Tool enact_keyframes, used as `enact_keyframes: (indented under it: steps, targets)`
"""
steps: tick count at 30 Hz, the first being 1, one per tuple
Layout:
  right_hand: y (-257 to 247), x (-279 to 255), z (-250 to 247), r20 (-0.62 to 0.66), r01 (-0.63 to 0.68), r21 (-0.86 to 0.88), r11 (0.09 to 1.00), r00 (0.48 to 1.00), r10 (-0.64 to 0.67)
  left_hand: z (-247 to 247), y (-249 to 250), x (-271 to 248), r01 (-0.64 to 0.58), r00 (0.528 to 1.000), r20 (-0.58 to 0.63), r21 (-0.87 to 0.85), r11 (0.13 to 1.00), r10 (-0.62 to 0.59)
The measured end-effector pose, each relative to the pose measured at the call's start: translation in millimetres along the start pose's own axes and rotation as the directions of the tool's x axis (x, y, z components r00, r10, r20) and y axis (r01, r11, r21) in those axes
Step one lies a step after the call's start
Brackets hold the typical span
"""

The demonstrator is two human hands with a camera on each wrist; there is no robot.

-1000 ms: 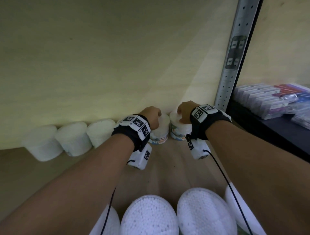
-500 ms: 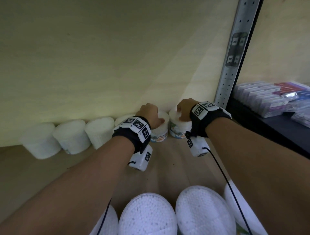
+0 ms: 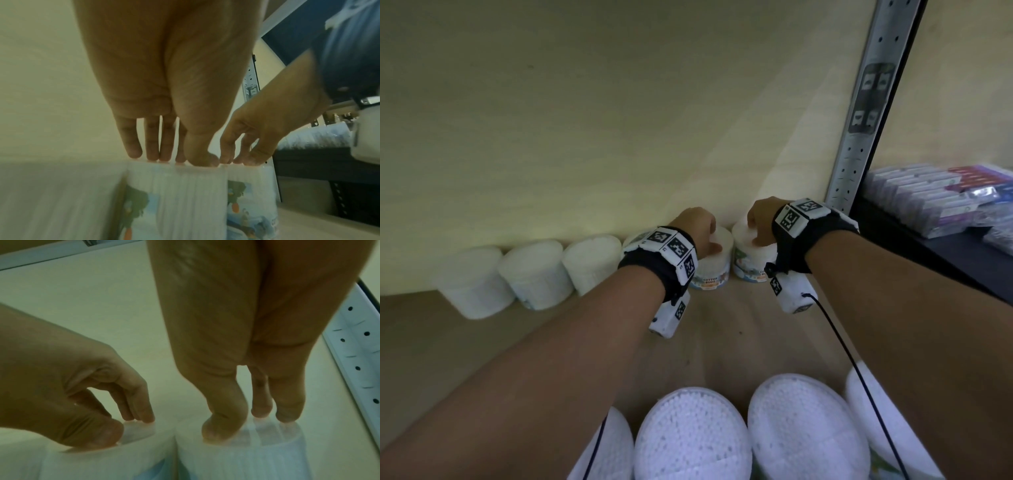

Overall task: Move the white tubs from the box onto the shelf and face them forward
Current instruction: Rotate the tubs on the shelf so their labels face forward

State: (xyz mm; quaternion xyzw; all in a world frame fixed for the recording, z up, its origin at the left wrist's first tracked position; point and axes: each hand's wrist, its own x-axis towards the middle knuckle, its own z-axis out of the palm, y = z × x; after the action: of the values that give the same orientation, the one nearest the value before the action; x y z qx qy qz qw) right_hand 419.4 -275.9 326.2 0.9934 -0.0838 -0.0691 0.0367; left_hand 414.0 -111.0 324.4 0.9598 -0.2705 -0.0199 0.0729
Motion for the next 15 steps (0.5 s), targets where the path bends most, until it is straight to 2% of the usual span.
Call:
enact_keyframes:
  steps: [4,9,10,12,15]
  targets:
    - [-7.6,-1.9,-1.9,0.05,0.039,-0.182,0.982,0.998,-0.031,-4.5,8.1,-0.4,-0.038,0.998,0.061,0.089,0.995,0.032]
    - [4.5,16.2,4.0,0.253,0.129,-0.267,0.955,0.966,-0.06,2.2,22.9,1.5,-0.079,0.985,0.165,0.209,0.975,0.044]
    - [8.5,22.4,11.7,0.257,0.149,-0.271,0.951,0.963,-0.077,3.7,26.3,1.9,-0.102,0.982,0.18,0.235,0.967,0.06]
    - [17.4,28.9,26.3,0.274,0.141,-0.305,0.942,0.96,-0.055,5.0,31.7,4.1,-0.098,0.973,0.23,0.308,0.946,0.026]
    - [24.5,14.0,36.4,0.29,0.168,-0.356,0.919,0.955,-0.062,25.0,35.0,19.3,-0.064,0.943,0.331,0.31,0.948,-0.044]
